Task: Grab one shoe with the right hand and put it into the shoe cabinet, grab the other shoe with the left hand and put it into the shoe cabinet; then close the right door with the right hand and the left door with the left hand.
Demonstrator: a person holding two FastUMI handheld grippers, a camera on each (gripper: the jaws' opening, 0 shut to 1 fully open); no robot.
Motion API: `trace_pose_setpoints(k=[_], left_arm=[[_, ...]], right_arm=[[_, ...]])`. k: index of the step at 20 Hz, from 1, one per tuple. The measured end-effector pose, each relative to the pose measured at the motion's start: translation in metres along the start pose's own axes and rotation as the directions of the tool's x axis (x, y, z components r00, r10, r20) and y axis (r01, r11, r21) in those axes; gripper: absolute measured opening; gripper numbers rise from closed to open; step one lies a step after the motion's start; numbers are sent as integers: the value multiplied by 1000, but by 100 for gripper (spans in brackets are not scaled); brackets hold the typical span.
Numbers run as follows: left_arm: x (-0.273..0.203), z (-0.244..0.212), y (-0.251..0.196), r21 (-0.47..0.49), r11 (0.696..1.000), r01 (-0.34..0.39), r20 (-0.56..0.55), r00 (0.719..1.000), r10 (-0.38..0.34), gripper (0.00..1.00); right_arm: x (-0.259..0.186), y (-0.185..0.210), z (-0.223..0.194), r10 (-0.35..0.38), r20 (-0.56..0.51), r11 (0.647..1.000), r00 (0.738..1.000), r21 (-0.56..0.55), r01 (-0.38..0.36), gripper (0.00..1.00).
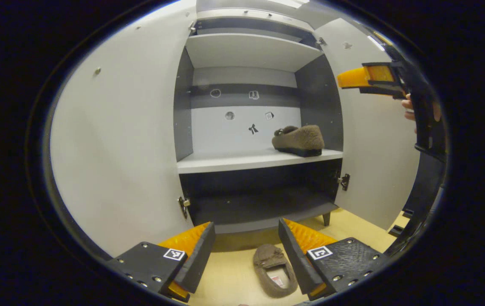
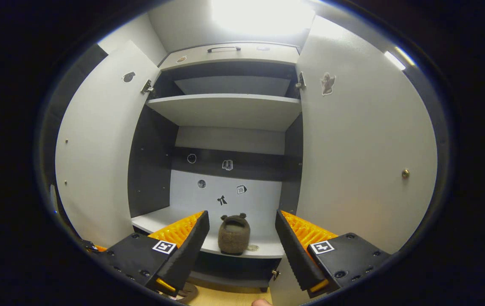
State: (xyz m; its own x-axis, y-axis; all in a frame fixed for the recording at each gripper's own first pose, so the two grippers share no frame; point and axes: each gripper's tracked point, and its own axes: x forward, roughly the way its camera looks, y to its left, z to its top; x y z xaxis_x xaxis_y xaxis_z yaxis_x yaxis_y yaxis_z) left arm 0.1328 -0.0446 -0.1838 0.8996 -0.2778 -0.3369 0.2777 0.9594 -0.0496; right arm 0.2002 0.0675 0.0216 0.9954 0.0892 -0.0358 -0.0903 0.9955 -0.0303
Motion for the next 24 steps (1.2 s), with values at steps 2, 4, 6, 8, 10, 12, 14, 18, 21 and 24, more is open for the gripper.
trace_pose_setpoints(k=[2, 4, 6, 8, 10, 12, 14, 18, 21, 24], left_arm=[[7, -19, -1, -9, 1000, 13, -47, 999, -13, 88], [16, -40, -4, -25, 999, 20, -91, 996, -22, 88], [20, -60, -8, -34, 999, 31, -135, 990, -35, 88], [25, -82, -9, -32, 999, 38, -182, 982, -43, 88], [31, -101, -14, -31, 999, 45, -224, 973, -50, 88], [34, -111, -17, -34, 998, 58, -260, 963, -65, 88], [37, -121, -20, -41, 997, 65, -293, 953, -74, 88], [45, -151, -21, -52, 997, 57, -365, 928, -72, 89], [48, -173, -21, -57, 997, 49, -415, 907, -68, 88], [55, -195, -16, -45, 999, 30, -453, 890, -47, 95]], right_arm=[[-12, -2, -10, -5, -16, 1000, 1000, -2, 5, 99], [-24, -3, -18, -6, -31, 1000, 999, -12, 6, 99], [-33, -4, -23, -10, -39, 1000, 999, -21, 9, 99], [-42, -7, -28, -18, -49, 1000, 999, -17, 17, 98], [-51, -9, -32, -23, -63, 1000, 998, 1, 23, 99], [-56, -14, -38, -37, -78, 999, 996, 12, 38, 98], [-63, -20, -45, -52, -96, 998, 994, 14, 54, 99], [-74, -27, -60, -73, -130, 997, 989, 17, 76, 99], [-80, -31, -71, -84, -166, 996, 983, 13, 88, 99], [-85, -32, -79, -83, -199, 996, 977, 19, 89, 99]])
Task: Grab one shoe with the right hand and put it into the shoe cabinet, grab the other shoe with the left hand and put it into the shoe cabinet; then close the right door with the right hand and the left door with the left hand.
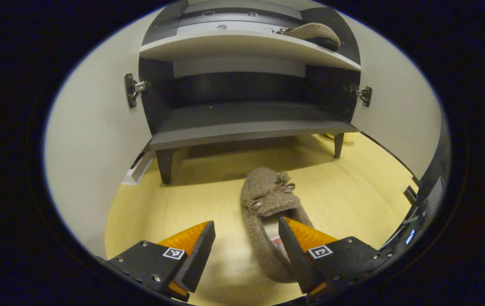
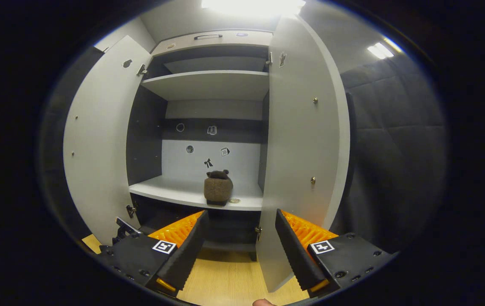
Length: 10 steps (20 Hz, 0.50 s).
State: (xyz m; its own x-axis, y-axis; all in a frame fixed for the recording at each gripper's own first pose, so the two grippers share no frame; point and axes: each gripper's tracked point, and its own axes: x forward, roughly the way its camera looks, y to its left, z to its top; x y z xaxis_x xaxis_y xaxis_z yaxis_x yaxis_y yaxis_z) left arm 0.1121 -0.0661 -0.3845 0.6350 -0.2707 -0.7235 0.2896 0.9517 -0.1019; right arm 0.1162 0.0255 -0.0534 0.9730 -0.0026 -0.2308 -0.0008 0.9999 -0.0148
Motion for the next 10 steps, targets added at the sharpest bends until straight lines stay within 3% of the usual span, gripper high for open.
trace_pose_setpoints(k=[2, 3, 4, 5, 6, 9, 10], left_arm=[[8, -11, 1, -8, 1000, -4, -40, 999, 4, 96], [12, -14, -1, -23, 1000, 7, -59, 998, -8, 92], [14, -17, -3, -35, 999, 14, -73, 997, -17, 79], [18, -20, -5, -39, 999, 17, -82, 996, -20, 76], [19, -20, -9, -46, 998, 35, -89, 995, -39, 83], [24, -23, -20, -54, 996, 65, -96, 993, -70, 49], [24, -23, -22, -49, 997, 61, -99, 993, -66, 49]], right_arm=[[-1, 0, -3, -2, -9, 1000, 1000, 7, 2, 97], [-1, 0, -3, -1, -9, 1000, 1000, 7, 1, 97], [-2, 0, -4, 0, -9, 1000, 1000, 5, 0, 97], [-2, 1, -4, 3, -10, 1000, 1000, 1, -3, 97], [-2, 1, -3, 5, -8, 1000, 1000, -4, -5, 97], [-4, 0, -1, 6, -6, 1000, 1000, -11, -6, 97], [-5, -1, -1, 7, -6, 1000, 1000, -10, -7, 99]])
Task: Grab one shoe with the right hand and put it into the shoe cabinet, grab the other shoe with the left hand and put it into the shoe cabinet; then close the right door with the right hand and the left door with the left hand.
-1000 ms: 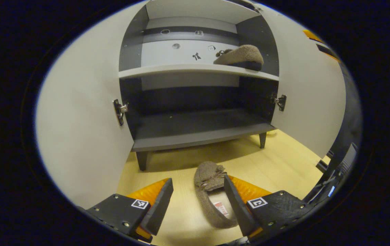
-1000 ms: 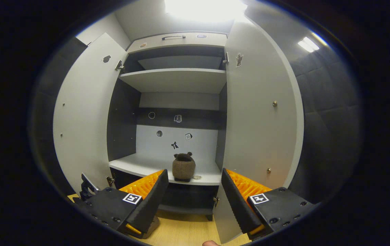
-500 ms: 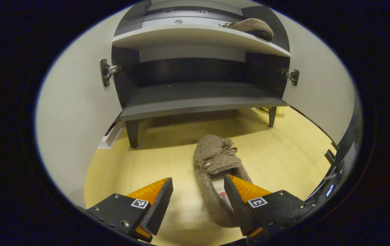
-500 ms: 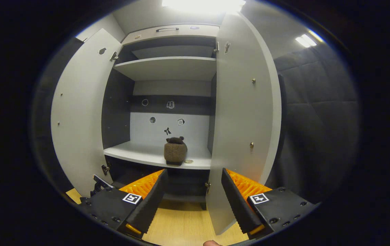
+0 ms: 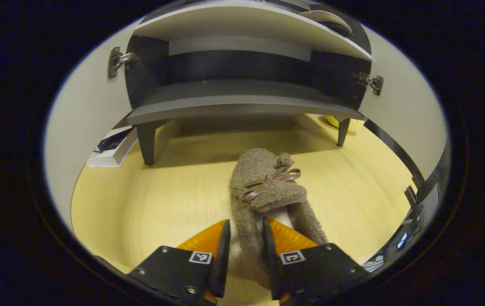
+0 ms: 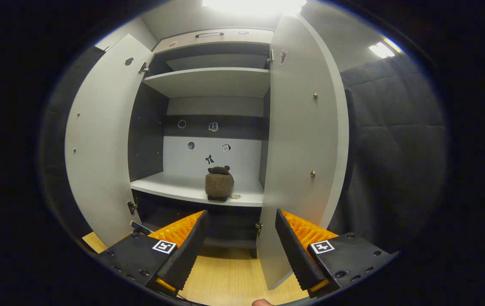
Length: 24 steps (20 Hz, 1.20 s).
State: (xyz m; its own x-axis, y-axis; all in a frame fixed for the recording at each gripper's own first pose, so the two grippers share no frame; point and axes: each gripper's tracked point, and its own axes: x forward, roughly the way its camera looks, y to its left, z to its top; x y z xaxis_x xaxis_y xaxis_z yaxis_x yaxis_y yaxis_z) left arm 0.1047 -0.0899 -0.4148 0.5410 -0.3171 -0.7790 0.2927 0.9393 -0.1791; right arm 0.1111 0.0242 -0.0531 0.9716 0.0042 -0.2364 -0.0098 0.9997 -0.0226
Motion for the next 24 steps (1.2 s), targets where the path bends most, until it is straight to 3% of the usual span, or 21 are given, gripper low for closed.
trace_pose_setpoints(k=[1, 2, 3, 4, 8, 14, 19, 20, 23, 24], left_arm=[[0, -2, 0, 13, 1000, -3, -3, 1000, 3, 34], [0, -1, 1, 25, 1000, -10, -4, 1000, 10, 34], [1, -2, 12, 33, 997, -65, 2, 998, 65, 20], [1, 2, 12, 15, 999, -51, 7, 999, 50, 5], [-2, 9, 13, -53, 997, -51, 34, 998, 53, 2], [-20, 44, 21, -78, 995, -68, 135, 988, 78, 2], [-46, 83, 19, -95, 993, -72, 279, 955, 96, 2], [-50, 87, 18, -99, 992, -74, 303, 948, 101, 7], [-47, 90, 22, -109, 991, -74, 373, 921, 110, 0], [-49, 94, 22, -111, 991, -74, 397, 911, 113, 2]], right_arm=[[0, 0, 1, 2, 0, 1000, 1000, 1, -2, 97], [0, -1, 0, 2, -3, 1000, 1000, 1, -2, 97], [-1, -2, -1, 2, -5, 1000, 1000, 1, -2, 97], [-3, -3, -1, 4, -5, 1000, 1000, 0, -4, 97], [-8, -3, 2, 22, 1, 1000, 1000, -9, -22, 98], [-19, -4, 14, 59, 28, 998, 998, -18, -59, 99], [-28, 0, 19, 97, 52, 995, 994, -28, -95, 97], [-30, 1, 20, 106, 56, 994, 993, -26, -104, 97], [-36, 2, 21, 123, 61, 992, 990, -26, -122, 97], [-38, 1, 21, 126, 65, 992, 990, -27, -125, 97]])
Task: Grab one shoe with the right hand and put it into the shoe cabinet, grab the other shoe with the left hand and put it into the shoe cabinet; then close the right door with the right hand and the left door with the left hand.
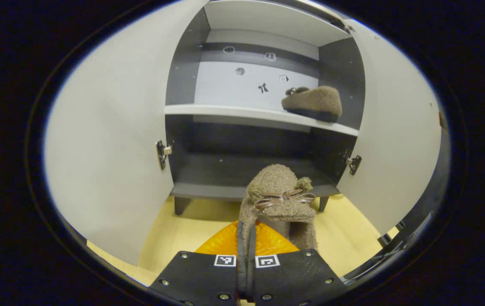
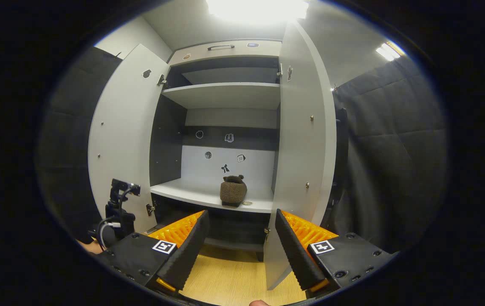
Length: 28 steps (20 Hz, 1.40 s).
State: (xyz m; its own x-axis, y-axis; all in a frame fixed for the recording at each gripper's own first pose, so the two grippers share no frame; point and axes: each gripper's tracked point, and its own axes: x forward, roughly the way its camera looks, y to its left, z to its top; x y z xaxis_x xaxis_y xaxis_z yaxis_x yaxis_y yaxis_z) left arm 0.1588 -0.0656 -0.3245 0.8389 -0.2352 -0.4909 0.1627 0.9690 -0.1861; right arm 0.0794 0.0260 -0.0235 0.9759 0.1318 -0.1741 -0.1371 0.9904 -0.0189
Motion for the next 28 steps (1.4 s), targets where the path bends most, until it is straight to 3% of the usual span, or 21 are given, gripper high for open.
trace_pose_setpoints(k=[8, 16, 28], left_arm=[[2, 6, 0, -27, 999, 16, 169, 986, -12, 1], [-22, 40, 5, -46, 999, 19, 253, 967, -7, 1], [62, 137, 17, -94, 995, 37, 348, 938, -2, 1]], right_arm=[[-15, -9, -2, -11, 5, 1000, 1000, 20, 11, 99], [-20, -21, -3, -62, 5, 998, 998, 30, 62, 99], [-20, -38, -5, -175, -7, 984, 985, 43, 175, 99]])
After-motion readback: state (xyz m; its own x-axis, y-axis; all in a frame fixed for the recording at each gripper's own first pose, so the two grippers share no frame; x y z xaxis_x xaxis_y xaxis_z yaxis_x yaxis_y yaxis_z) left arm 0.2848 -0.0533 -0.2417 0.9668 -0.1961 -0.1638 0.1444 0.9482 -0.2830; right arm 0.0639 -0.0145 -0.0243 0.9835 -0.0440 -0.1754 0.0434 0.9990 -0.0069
